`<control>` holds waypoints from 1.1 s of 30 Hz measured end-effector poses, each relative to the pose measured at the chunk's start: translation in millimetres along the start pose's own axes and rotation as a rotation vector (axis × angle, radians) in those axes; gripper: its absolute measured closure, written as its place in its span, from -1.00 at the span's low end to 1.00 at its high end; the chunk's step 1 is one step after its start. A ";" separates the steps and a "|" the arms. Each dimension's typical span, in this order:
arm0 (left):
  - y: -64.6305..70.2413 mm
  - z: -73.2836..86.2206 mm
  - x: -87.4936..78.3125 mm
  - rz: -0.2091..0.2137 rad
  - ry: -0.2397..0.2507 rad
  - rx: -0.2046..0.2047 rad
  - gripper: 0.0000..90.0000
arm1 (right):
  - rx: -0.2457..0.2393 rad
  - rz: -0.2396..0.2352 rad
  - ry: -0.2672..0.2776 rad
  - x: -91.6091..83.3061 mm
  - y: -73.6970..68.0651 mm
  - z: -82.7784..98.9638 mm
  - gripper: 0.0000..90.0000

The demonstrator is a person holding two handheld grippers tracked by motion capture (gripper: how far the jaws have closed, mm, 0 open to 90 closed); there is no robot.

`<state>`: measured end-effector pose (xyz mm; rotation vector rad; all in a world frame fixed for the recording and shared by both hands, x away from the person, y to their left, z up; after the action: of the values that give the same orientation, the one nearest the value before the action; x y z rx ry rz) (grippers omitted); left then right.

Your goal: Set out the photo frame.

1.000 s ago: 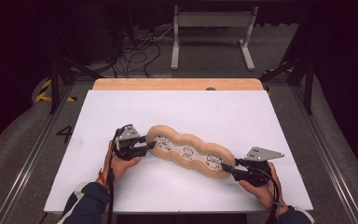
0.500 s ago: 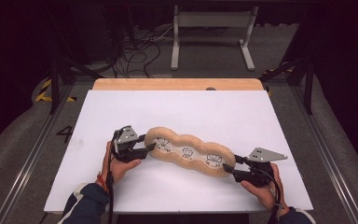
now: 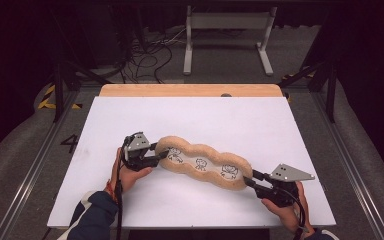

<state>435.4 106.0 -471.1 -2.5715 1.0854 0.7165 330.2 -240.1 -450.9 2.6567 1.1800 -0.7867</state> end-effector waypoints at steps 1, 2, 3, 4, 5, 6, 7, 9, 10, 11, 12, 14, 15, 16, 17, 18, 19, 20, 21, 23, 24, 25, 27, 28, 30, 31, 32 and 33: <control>-0.7 0.0 -0.6 0.002 0.003 0.010 0.31 | 0.005 -0.001 0.000 0.3 0.7 0.2 0.42; -0.8 0.4 -1.4 0.004 0.002 0.011 0.34 | 0.010 -0.003 0.001 0.8 1.7 0.3 0.42; -1.0 0.6 -2.4 0.004 0.000 0.015 0.36 | 0.015 -0.004 0.005 1.4 2.8 0.5 0.42; -0.5 0.9 -3.1 0.005 0.000 0.011 0.38 | 0.019 -0.007 0.006 2.1 4.3 0.9 0.42; -0.3 1.2 -4.0 0.006 0.001 0.012 0.39 | 0.021 -0.006 0.007 2.7 5.0 1.0 0.42; 0.1 2.0 -5.2 0.005 -0.002 0.013 0.41 | 0.023 -0.004 0.007 3.3 5.8 0.9 0.42; 0.3 3.1 -6.4 0.005 -0.004 0.021 0.42 | 0.021 0.000 0.008 4.4 6.9 0.4 0.42; 2.3 4.9 -9.1 0.001 -0.009 0.021 0.44 | 0.017 0.010 0.011 6.4 9.2 -0.9 0.43; 3.5 5.6 -10.4 -0.005 -0.012 0.016 0.44 | 0.016 0.013 0.013 7.8 10.5 -1.4 0.43; 3.8 6.0 -11.2 -0.007 -0.011 0.022 0.44 | 0.015 0.013 0.013 9.4 12.0 -1.7 0.43; 4.6 6.8 -12.2 -0.008 -0.011 0.021 0.44 | 0.020 0.011 0.013 10.8 13.1 -2.1 0.43; 5.8 8.0 -14.0 -0.007 -0.010 0.014 0.44 | 0.021 0.006 0.012 13.1 15.4 -3.2 0.43; 6.6 8.9 -15.5 -0.013 -0.013 0.012 0.44 | 0.021 0.011 0.012 14.2 16.5 -3.9 0.44; 7.5 9.6 -16.6 -0.015 -0.009 0.019 0.44 | 0.019 0.010 0.011 15.3 17.5 -4.5 0.44; 9.0 10.6 -18.5 -0.017 -0.008 0.016 0.43 | 0.018 0.018 0.012 17.0 18.9 -5.5 0.44; 9.8 11.2 -20.0 -0.025 -0.010 0.021 0.43 | 0.006 0.033 0.009 19.1 19.9 -6.5 0.44; 11.0 11.7 -21.5 -0.037 -0.008 0.030 0.43 | -0.005 0.041 0.005 20.5 20.2 -7.0 0.43; 12.1 12.3 -22.6 -0.041 -0.009 0.032 0.42 | -0.011 0.050 0.002 22.4 20.4 -7.9 0.43; 12.9 13.3 -24.5 -0.043 -0.010 0.036 0.42 | -0.012 0.052 0.001 23.8 20.9 -8.4 0.43; 12.8 14.9 -27.8 -0.055 -0.010 0.035 0.42 | -0.007 0.050 0.004 27.5 22.1 -9.8 0.43; 12.3 16.2 -29.1 -0.054 -0.012 0.032 0.42 | -0.005 0.047 0.005 29.2 22.4 -10.7 0.44; 12.3 16.2 -29.1 -0.054 -0.012 0.032 0.42 | -0.005 0.047 0.005 29.2 22.4 -10.7 0.44; 10.7 18.6 -32.1 -0.065 -0.013 0.024 0.42 | -0.015 0.050 0.005 33.2 21.8 -12.9 0.44; 9.7 20.2 -33.7 -0.063 -0.012 0.017 0.42 | -0.023 0.052 0.002 37.0 20.4 -15.0 0.43; 8.8 21.7 -34.8 -0.061 -0.010 0.013 0.42 | -0.027 0.056 -0.001 38.2 20.0 -15.8 0.43; 9.6 22.5 -35.3 -0.060 -0.009 0.001 0.42 | -0.033 0.060 -0.005 40.0 20.0 -17.0 0.43; 9.8 23.0 -35.9 -0.059 -0.006 0.005 0.42 | -0.032 0.058 -0.004 40.6 20.5 -17.3 0.43; 10.5 23.5 -36.5 -0.062 -0.005 0.003 0.42 | -0.026 0.058 -0.003 41.4 21.7 -17.8 0.43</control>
<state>398.0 130.2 -471.9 -2.5870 0.9995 0.7059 376.3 -222.2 -458.7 2.6543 1.0998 -0.7608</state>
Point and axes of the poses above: each handheld gripper's, and its own axes: x roughly forward along the jaws, z roughly out of its underside, y roughly to its right, the point moved 6 cm from there along x, roughly forward along the jaws, and after that the axes turned 7 degrees about -z, right-handed, at the moved point
